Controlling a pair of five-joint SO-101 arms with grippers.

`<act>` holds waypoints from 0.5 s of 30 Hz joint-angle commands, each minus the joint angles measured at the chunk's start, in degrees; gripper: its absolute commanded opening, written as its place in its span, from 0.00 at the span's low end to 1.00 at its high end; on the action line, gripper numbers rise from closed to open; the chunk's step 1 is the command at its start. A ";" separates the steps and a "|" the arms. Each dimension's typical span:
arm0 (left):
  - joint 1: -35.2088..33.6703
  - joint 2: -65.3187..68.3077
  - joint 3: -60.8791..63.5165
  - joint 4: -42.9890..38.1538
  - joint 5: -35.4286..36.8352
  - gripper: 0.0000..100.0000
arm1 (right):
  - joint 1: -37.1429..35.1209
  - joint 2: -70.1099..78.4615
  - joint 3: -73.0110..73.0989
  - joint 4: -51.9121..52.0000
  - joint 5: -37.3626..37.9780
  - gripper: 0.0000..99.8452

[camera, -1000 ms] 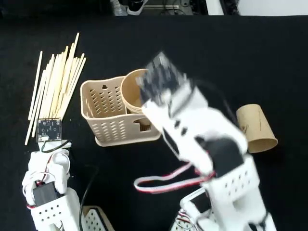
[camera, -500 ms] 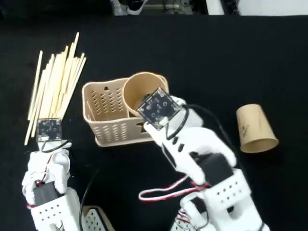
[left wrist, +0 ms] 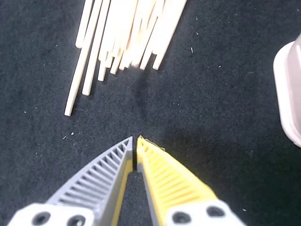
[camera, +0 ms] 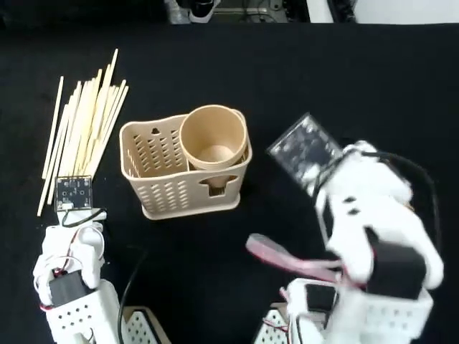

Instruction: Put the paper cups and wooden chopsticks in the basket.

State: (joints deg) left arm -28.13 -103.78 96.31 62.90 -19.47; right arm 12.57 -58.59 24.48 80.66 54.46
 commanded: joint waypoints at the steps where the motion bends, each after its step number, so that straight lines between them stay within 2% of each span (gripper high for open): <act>1: 0.57 -0.44 1.01 -0.35 -0.35 0.03 | 12.31 -0.84 10.15 -3.52 13.89 0.27; 4: 0.66 -0.44 1.01 -0.35 -0.35 0.03 | 19.60 -3.56 22.29 -8.79 26.64 0.30; 8: 0.66 -0.44 1.01 -0.35 -0.35 0.03 | 26.29 -9.10 39.69 -20.57 38.07 0.30; 15: 0.66 -0.44 1.01 -0.35 -0.35 0.03 | 28.84 -15.08 60.09 -41.76 39.47 0.30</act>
State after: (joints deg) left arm -28.13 -103.78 96.31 62.90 -19.47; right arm 40.70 -72.13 79.69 47.43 93.14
